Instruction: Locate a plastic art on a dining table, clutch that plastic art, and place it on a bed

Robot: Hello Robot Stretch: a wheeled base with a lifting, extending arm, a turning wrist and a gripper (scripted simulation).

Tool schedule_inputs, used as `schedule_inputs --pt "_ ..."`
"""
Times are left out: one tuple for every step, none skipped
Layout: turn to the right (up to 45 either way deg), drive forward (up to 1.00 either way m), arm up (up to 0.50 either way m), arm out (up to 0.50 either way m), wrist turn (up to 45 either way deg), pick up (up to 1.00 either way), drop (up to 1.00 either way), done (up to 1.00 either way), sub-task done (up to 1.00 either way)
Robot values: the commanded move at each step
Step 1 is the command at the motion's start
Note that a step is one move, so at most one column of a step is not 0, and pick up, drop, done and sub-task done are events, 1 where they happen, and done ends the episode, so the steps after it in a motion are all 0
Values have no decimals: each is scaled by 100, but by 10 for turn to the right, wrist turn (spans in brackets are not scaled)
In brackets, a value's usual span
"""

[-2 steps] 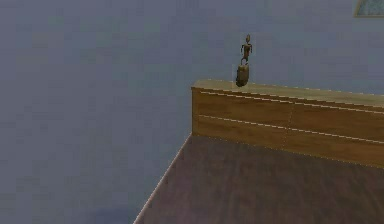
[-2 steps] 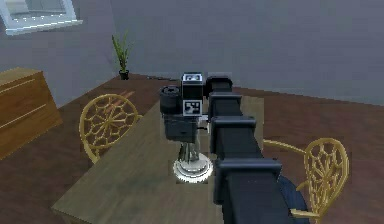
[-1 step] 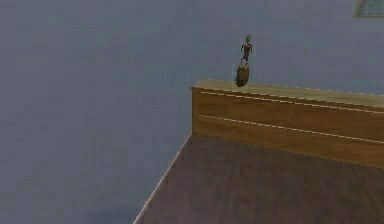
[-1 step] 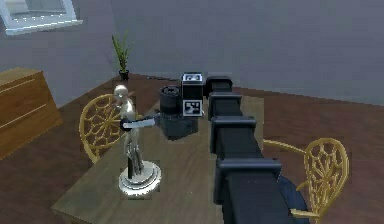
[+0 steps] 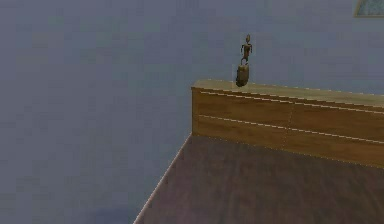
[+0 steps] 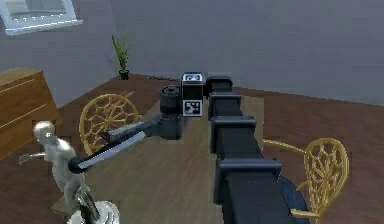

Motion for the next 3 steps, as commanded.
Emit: schedule_inputs --pt "0 0 0 0 -450 0 0 0 0" --pt "0 0 0 0 -60 0 0 0 0" --pt "0 0 0 -20 0 0 0 0 0"
